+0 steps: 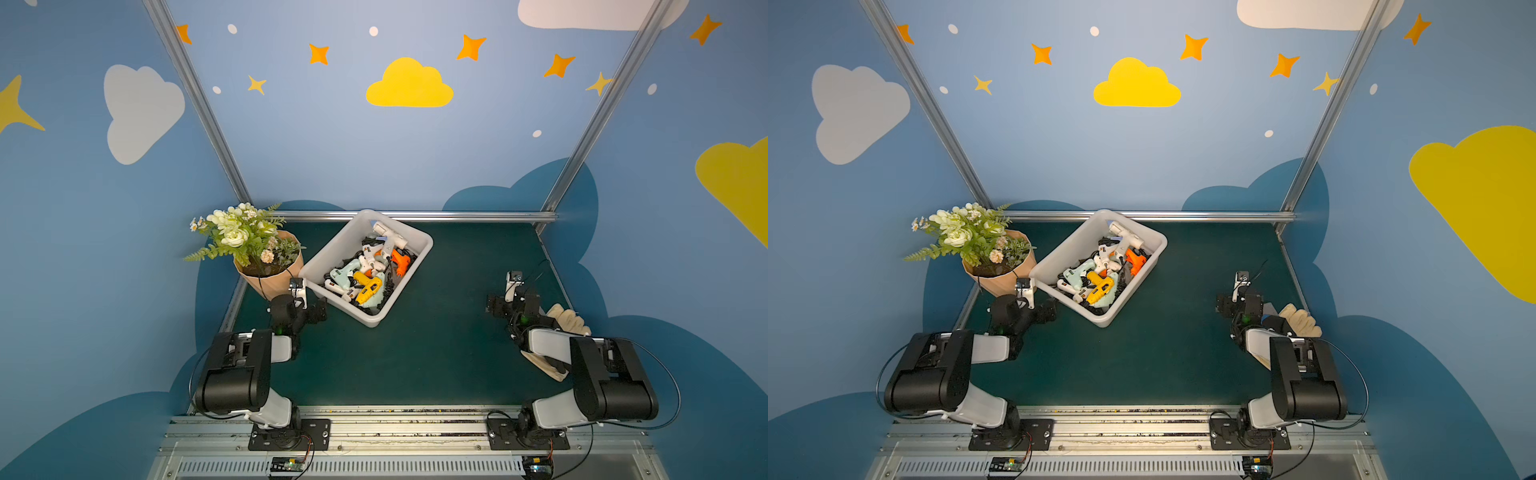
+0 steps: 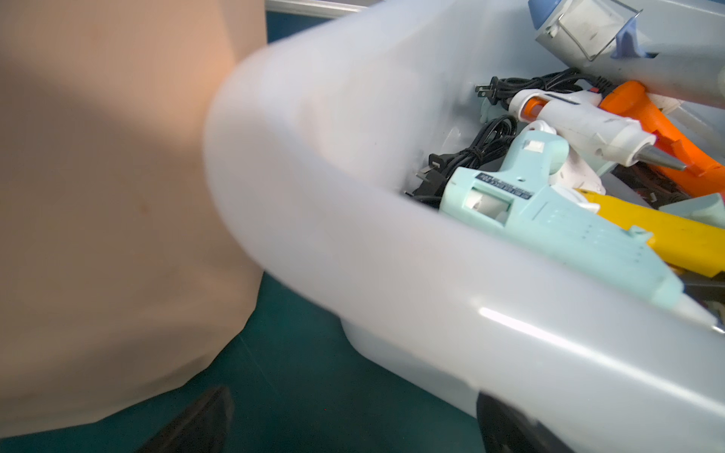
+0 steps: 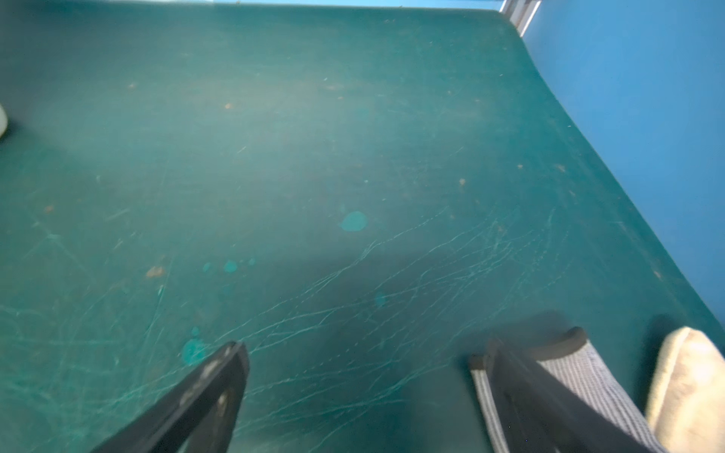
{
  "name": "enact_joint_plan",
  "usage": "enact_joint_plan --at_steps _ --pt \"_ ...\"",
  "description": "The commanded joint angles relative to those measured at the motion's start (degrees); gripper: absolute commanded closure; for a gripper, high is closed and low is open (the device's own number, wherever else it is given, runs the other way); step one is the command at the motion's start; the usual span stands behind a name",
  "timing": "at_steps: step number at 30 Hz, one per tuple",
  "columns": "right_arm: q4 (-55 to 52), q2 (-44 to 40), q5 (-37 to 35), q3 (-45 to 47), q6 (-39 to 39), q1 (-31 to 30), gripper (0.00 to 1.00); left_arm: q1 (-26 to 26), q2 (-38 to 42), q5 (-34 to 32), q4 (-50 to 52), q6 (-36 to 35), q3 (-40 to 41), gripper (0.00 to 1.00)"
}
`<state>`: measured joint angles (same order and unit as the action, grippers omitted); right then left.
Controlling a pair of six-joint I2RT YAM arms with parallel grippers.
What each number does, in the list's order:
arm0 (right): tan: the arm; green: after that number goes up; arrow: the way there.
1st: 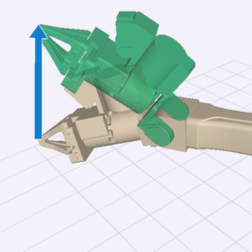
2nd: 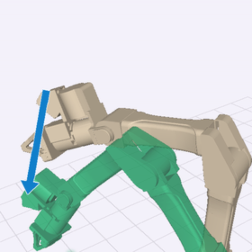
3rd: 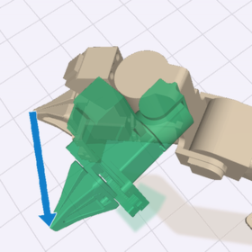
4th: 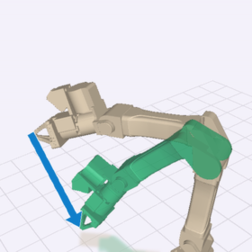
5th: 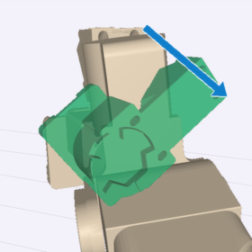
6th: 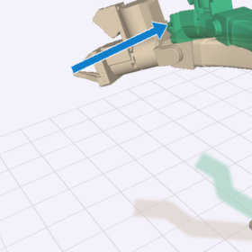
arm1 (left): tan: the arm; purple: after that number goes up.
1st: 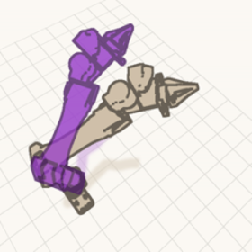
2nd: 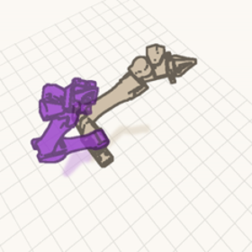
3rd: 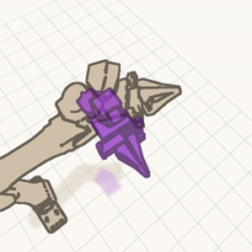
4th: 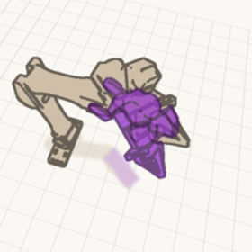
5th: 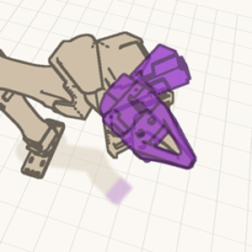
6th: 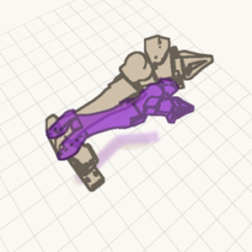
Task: Put the hot melt glue gun into the storage box
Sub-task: Reset both arms
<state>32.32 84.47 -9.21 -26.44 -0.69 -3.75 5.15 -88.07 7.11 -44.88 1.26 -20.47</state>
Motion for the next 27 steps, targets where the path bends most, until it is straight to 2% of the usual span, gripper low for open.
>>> enact_joint_plan --at_steps 1,27 --pt "2.9 0.1 2.5 0.0 0.1 0.1 0.02 -0.5 -0.1 1.7 -2.0 -0.3 -2.3 0.0" --pt "2.6 0.0 2.4 0.0 -0.3 -0.1 0.02 -1.1 -0.1 0.4 -1.4 -0.7 -2.6 0.0"
